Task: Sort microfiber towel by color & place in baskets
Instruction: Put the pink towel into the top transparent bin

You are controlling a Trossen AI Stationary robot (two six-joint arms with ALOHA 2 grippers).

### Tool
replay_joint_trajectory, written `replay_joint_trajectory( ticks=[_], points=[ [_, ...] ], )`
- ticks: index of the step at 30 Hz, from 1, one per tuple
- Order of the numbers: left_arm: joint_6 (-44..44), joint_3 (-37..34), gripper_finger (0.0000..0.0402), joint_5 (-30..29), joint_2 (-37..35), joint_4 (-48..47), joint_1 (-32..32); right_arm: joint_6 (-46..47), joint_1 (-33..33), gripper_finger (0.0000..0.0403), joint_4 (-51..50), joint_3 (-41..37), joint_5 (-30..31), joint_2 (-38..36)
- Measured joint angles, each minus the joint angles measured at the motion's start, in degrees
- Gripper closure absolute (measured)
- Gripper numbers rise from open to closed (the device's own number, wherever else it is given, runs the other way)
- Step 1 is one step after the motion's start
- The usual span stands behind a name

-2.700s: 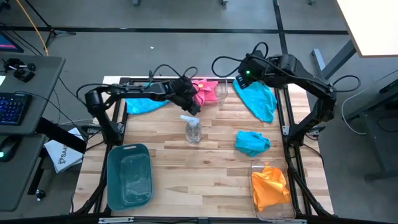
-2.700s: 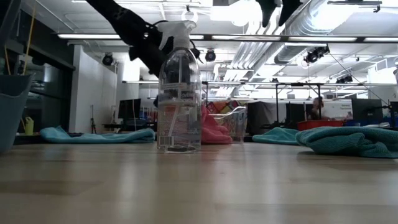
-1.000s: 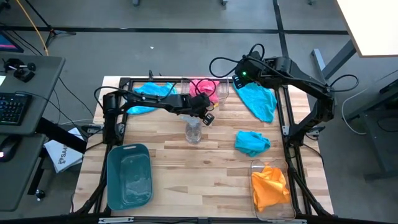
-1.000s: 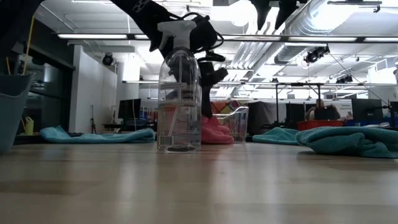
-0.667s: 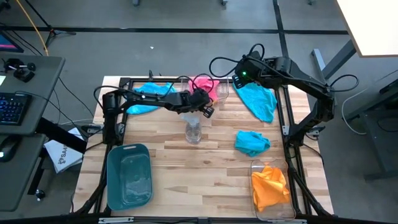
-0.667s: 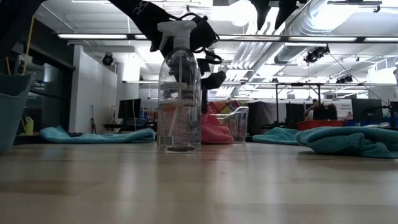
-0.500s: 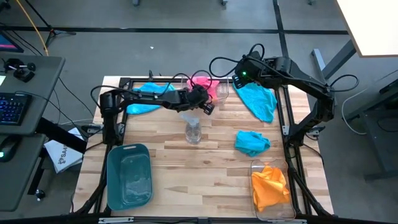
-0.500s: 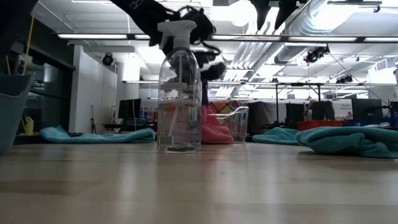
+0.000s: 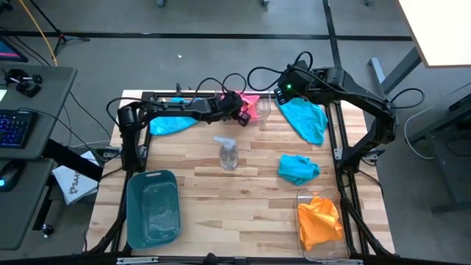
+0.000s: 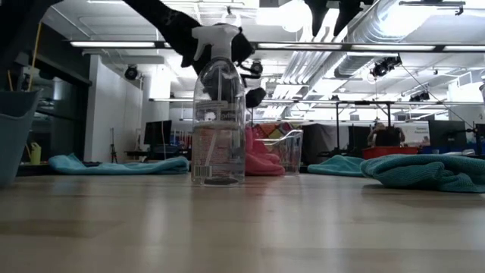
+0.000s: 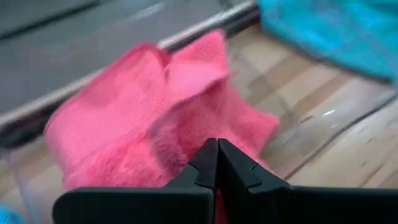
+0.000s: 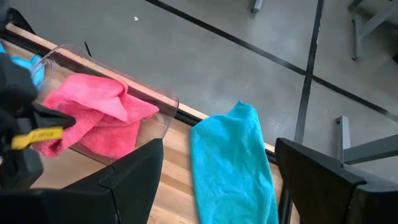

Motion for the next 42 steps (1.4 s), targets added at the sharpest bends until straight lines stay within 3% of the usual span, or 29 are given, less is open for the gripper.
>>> replay_joint_trajectory(
  ticks=[16,24,33,42],
  points=[
    [-4.7,0.1,0.0401,14.3,1.4,-0.8,10.9,1.1,0.0,0.0096,4.2,0.0,-3.7,0.0],
    [-3.3,0.3,0.0401,24.8,4.8,0.2,12.8,1.1,0.0,0.0096,6.5,0.0,-5.6,0.0],
    [-1.4,0.1,0.0401,22.1,4.3,0.6,11.7,1.2,0.4,0.0096,6.6,0.0,-6.3,0.0],
    [3.2,-0.1,0.0401,18.6,-0.6,-9.1,12.2,1.0,0.8,0.0096,8.4,0.0,-6.1,0.0]
  ],
)
